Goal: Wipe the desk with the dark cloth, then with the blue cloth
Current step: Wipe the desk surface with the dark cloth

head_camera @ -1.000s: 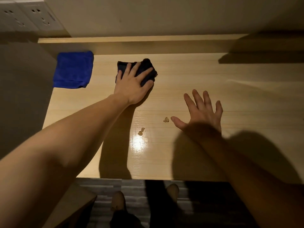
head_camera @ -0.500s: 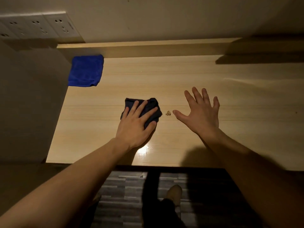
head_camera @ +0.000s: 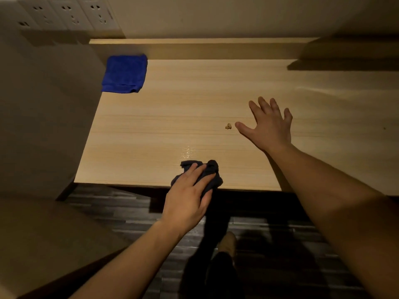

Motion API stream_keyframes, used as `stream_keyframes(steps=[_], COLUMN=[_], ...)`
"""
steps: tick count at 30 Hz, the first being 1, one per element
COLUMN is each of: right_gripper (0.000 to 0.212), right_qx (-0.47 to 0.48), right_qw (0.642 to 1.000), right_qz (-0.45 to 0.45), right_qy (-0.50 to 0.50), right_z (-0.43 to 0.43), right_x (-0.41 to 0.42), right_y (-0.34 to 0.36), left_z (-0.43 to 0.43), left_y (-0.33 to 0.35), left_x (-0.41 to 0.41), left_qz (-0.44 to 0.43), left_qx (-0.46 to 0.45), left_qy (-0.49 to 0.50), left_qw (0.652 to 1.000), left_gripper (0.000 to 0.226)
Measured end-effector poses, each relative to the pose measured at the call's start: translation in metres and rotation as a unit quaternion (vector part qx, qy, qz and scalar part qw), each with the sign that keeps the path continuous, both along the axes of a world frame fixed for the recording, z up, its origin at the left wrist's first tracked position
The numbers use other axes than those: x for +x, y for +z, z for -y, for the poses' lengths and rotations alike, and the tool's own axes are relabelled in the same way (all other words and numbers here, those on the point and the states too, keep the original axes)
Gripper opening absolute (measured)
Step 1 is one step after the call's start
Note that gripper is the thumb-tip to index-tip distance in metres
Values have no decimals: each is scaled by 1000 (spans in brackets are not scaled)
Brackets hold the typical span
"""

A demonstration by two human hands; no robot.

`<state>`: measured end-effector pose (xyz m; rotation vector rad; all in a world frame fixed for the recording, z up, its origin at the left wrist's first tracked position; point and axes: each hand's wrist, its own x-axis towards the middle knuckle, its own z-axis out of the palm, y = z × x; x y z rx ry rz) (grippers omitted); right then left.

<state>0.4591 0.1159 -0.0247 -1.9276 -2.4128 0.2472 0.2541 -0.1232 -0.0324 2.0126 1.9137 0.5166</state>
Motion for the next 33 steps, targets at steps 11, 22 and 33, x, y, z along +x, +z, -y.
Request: stream_keyframes(steps=[11, 22, 33], right_gripper=[93, 98, 57], right_qx=[-2, -80, 57], right_qw=[1000, 996, 983], right_qz=[0, 35, -151], right_qy=[7, 27, 83], right_z=[-5, -18, -78], right_x=[5, 5, -21], right_y=[-4, 1, 28], left_z=[-110, -364, -275], left_y=[96, 31, 12], left_x=[-7, 10, -71], left_qz=[322, -46, -141], left_qx=[9, -56, -106], left_qy=[103, -28, 93], left_qw=[941, 997, 980], left_gripper=[28, 65, 72])
